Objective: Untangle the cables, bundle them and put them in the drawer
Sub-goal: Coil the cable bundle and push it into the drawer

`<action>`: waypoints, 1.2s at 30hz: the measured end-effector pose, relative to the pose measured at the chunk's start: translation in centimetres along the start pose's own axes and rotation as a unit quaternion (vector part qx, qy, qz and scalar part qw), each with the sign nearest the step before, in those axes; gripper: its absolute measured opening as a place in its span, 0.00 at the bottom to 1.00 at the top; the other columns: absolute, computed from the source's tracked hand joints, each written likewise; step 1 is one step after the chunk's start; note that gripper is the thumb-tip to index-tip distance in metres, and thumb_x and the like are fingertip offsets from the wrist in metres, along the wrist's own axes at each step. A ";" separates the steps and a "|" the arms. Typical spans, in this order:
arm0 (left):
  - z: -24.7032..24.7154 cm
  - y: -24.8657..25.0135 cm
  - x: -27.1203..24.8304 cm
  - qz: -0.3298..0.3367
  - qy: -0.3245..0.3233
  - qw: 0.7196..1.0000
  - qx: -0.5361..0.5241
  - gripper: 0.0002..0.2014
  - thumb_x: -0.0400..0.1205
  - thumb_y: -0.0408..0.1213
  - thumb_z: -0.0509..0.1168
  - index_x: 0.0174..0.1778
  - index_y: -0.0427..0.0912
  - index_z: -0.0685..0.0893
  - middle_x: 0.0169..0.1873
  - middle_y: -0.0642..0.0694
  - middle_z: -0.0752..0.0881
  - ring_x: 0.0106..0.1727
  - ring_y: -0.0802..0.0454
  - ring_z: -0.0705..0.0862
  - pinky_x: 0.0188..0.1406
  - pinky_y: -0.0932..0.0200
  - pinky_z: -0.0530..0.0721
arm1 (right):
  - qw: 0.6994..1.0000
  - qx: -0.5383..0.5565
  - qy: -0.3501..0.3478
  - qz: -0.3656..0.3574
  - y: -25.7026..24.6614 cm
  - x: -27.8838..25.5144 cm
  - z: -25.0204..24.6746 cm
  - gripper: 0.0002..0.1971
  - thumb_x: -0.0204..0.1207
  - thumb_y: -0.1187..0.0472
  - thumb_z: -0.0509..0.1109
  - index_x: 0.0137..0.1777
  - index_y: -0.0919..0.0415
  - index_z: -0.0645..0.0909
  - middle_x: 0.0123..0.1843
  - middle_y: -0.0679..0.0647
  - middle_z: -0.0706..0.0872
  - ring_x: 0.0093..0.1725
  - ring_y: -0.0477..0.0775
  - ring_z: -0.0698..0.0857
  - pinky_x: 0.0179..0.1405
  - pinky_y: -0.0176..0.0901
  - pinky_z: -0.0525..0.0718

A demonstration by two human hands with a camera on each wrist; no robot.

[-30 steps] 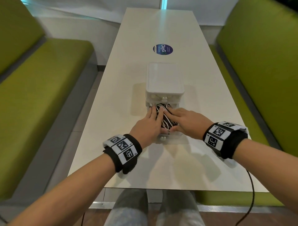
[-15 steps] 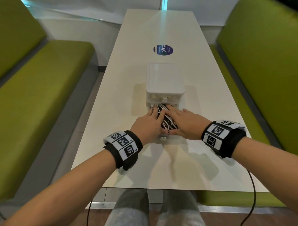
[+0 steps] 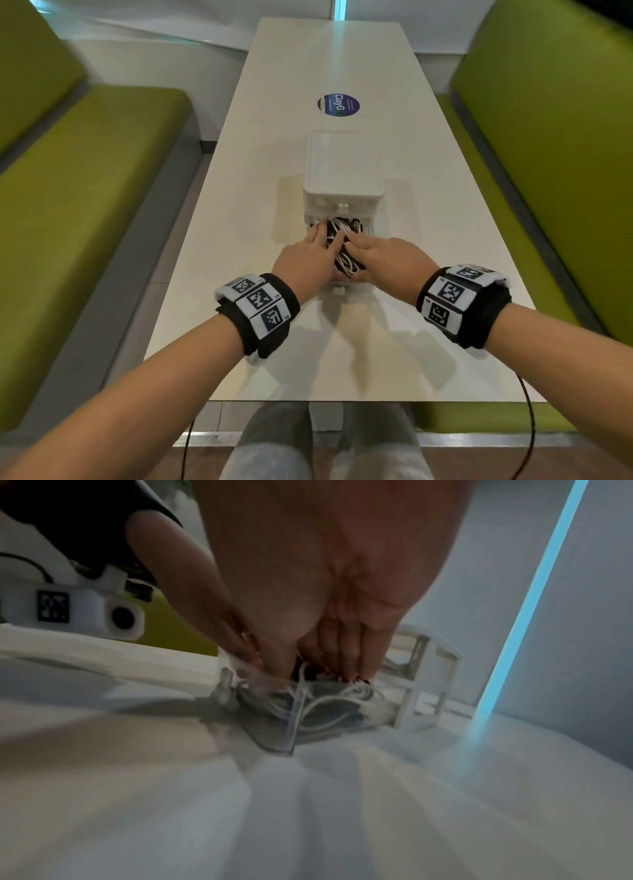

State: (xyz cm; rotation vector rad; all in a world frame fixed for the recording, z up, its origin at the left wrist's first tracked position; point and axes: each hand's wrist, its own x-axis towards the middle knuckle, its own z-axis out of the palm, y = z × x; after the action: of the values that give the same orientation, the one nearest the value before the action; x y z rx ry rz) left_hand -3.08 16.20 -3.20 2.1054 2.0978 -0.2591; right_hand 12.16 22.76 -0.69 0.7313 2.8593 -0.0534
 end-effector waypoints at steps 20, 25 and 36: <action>-1.7 -5.5 2.6 0.051 0.163 0.983 -0.061 0.47 0.77 0.60 0.67 0.86 0.51 0.48 0.86 0.44 0.48 0.87 0.44 0.43 0.81 0.34 0.59 | 1.000 -0.005 0.013 -0.017 -0.2 -0.6 2.6 0.34 0.86 0.65 0.52 0.85 0.55 0.36 0.86 0.67 0.46 0.84 0.65 0.53 0.82 0.48 0.52; -0.4 -4.8 2.4 0.035 0.193 0.978 -0.071 0.50 0.76 0.58 0.70 0.86 0.52 0.46 0.86 0.46 0.45 0.86 0.44 0.37 0.79 0.28 0.56 | 1.000 -0.021 -0.019 -0.009 -0.7 -0.9 1.7 0.36 0.80 0.67 0.55 0.85 0.64 0.40 0.85 0.70 0.41 0.85 0.66 0.47 0.82 0.54 0.51; -0.1 -5.3 2.6 0.042 0.239 0.967 -0.070 0.49 0.71 0.53 0.76 0.85 0.50 0.56 0.82 0.43 0.62 0.84 0.43 0.55 0.76 0.38 0.66 | 0.999 -0.043 0.006 -0.028 -1.4 0.3 4.7 0.55 0.73 0.31 0.62 0.84 0.65 0.37 0.83 0.66 0.32 0.82 0.71 0.33 0.81 0.65 0.40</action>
State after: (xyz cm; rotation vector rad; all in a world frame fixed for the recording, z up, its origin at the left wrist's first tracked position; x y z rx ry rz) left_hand -8.37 18.74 -3.63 2.3362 2.1697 0.4413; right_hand 12.04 21.33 -5.42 0.6368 2.8723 0.0671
